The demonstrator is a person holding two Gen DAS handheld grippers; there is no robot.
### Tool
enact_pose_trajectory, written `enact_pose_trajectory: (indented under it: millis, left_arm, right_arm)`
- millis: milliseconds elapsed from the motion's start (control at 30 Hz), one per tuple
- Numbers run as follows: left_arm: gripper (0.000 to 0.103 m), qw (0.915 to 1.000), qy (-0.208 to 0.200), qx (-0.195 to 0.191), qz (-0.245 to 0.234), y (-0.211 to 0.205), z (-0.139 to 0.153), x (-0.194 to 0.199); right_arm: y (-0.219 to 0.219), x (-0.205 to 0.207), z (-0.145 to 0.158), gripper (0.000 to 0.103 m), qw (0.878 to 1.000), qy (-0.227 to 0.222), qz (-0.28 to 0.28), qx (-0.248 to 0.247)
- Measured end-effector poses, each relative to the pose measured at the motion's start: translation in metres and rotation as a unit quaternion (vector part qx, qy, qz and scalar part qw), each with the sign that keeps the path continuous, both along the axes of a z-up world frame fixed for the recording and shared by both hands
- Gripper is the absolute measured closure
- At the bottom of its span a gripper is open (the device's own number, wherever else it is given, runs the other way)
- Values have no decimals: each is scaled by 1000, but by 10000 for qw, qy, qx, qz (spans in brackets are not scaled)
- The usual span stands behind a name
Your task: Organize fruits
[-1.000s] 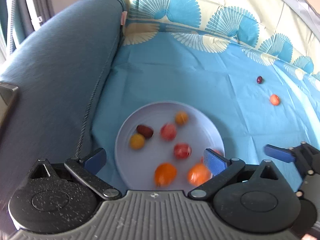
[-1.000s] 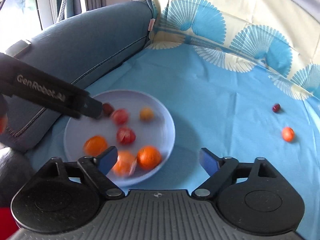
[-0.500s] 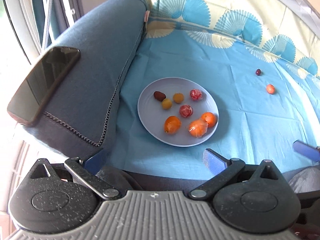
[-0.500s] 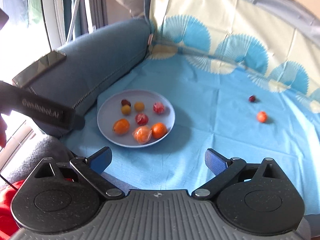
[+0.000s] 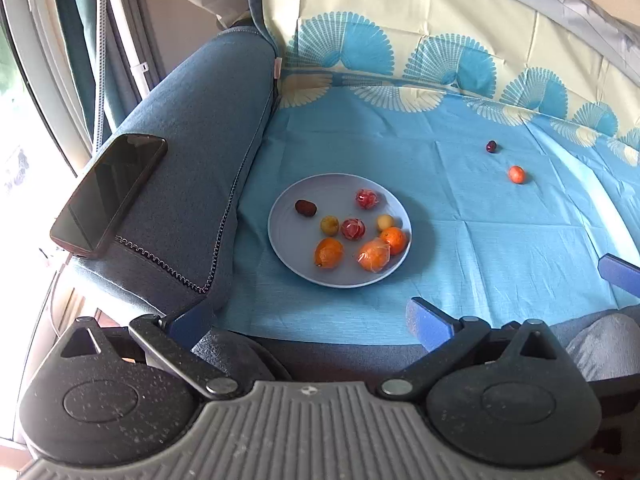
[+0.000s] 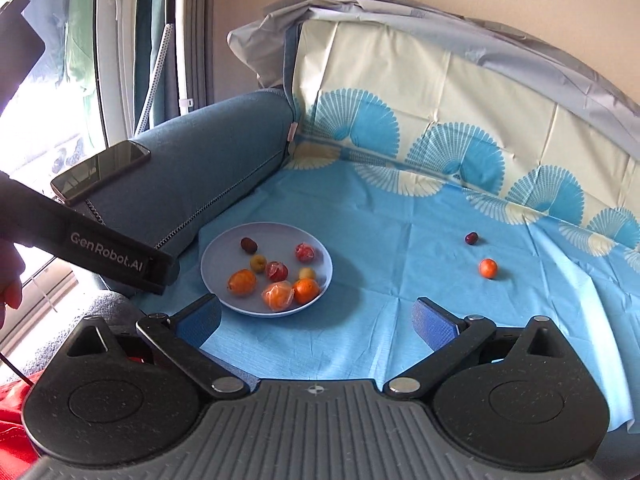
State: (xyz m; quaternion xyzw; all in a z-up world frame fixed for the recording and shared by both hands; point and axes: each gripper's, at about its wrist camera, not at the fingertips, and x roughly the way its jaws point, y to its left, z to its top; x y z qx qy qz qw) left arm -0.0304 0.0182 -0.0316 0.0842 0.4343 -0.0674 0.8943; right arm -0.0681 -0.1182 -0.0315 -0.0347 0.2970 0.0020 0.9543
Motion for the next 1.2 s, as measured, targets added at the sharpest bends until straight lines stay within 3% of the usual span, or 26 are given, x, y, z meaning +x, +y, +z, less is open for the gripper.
enact_pose_trajectory:
  millis: [1200]
  left_arm:
    - [0, 9997, 181, 154, -101, -3, -9, 6]
  right_arm:
    - [0, 4, -5, 1, 9999, 96, 26, 50]
